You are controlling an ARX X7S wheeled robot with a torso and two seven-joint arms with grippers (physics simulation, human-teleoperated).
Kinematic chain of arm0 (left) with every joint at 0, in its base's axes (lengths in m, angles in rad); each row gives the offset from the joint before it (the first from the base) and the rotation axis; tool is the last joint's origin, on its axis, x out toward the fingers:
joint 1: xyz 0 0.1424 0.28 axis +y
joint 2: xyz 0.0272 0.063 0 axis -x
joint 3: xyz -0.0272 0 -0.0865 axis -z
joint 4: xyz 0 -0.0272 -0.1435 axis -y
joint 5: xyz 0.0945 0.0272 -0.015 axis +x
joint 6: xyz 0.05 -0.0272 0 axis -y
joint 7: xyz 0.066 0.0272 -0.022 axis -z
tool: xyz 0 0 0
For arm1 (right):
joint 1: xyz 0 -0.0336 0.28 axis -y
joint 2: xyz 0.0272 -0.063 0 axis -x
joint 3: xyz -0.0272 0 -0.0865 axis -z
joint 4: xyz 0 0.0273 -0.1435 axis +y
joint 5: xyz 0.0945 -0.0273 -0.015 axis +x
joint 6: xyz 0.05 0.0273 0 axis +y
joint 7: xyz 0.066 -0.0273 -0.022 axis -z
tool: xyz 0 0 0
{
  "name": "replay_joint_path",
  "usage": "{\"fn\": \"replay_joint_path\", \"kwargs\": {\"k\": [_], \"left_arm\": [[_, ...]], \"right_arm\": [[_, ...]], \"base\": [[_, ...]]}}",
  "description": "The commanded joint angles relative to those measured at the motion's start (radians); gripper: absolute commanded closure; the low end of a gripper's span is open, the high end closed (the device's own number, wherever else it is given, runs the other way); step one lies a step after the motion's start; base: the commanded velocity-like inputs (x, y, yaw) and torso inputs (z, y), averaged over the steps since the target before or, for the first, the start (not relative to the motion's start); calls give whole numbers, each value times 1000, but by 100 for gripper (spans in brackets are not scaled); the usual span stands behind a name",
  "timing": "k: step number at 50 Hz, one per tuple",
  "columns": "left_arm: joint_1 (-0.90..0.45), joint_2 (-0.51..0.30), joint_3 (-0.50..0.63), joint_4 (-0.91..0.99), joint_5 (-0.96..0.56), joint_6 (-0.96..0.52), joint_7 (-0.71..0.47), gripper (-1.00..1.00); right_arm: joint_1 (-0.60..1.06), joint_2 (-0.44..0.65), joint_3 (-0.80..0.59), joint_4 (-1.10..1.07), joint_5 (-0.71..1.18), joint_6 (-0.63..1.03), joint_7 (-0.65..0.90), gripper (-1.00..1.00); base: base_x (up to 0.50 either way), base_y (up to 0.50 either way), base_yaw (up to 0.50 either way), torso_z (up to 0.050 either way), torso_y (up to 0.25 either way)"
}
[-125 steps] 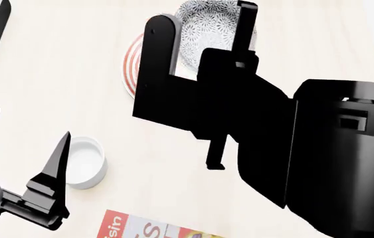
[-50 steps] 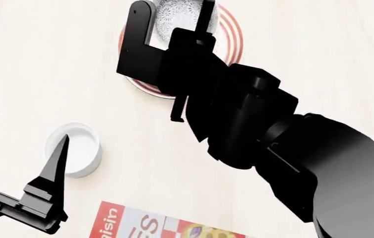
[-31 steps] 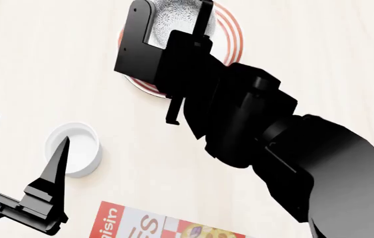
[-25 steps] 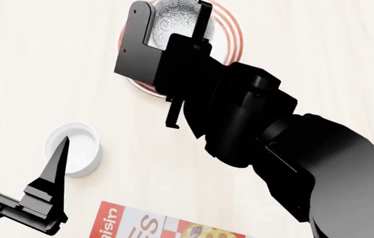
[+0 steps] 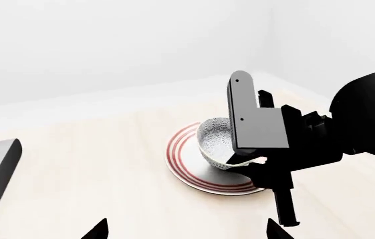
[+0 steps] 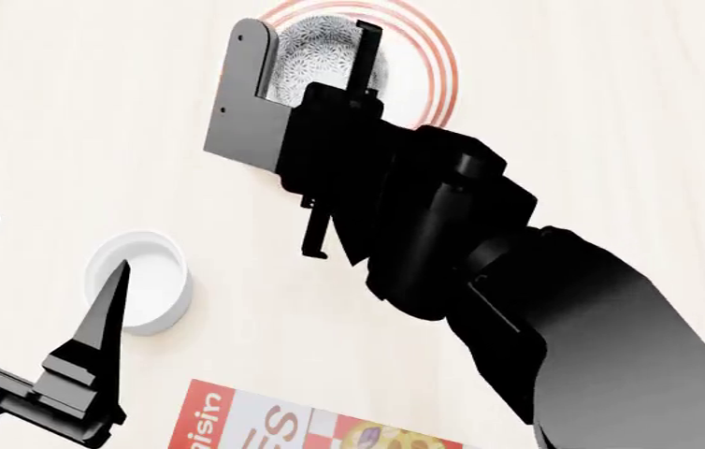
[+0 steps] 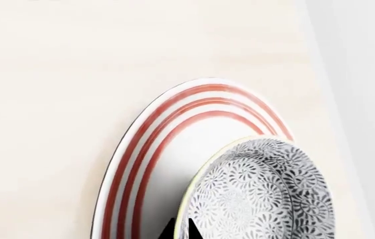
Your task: Pick the akita bowl on the cookies box and place it on the plate.
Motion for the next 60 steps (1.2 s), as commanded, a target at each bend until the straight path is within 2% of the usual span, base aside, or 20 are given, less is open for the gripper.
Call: {"fn": "replay_joint_path", "kwargs": {"k": [1,3,4,8,19,24,29,40,46,50,60], "left_arm": [[12,20,-31,-5,-10,33,42,-100],[12,21,-30,-9,-8,35,42,-100],[13,21,-29,-8,-8,36,43,-100],[15,20,-30,-8,-9,36,41,-100],[16,14,-33,7,-17,28,32,-100],[12,11,-32,16,-19,21,26,-100],[12,4,-35,36,-23,6,11,-100],[-14,8,-91,81,-32,-25,-75,-100],[3,2,-148,121,-44,-3,-106,-100],[19,-1,-174,140,-46,10,-119,-100],[93,-4,-235,208,-5,88,-142,-100]], "right_arm": [[-15,-46,81,64,-87,25,-74,100],[-18,-46,100,65,-109,31,-80,100],[-16,-45,106,64,-117,33,-76,-100],[-10,-39,117,56,-134,44,-75,-100],[64,55,126,-152,-111,147,-36,-100],[107,126,133,-310,-88,210,5,-100],[170,249,145,-571,-40,299,68,-100],[215,594,226,-1202,35,364,403,-100],[182,754,260,-1436,33,363,617,-100],[135,862,308,-1561,62,291,747,-100],[80,1044,343,-1846,23,228,992,-100]], "base": [[0,0,0,0,0],[0,0,0,0,0],[0,0,0,0,0],[0,0,0,0,0],[0,0,0,0,0],[0,0,0,0,0],[0,0,0,0,0],[0,0,0,0,0],[0,0,0,0,0],[0,0,0,0,0],[0,0,0,0,0]]}}
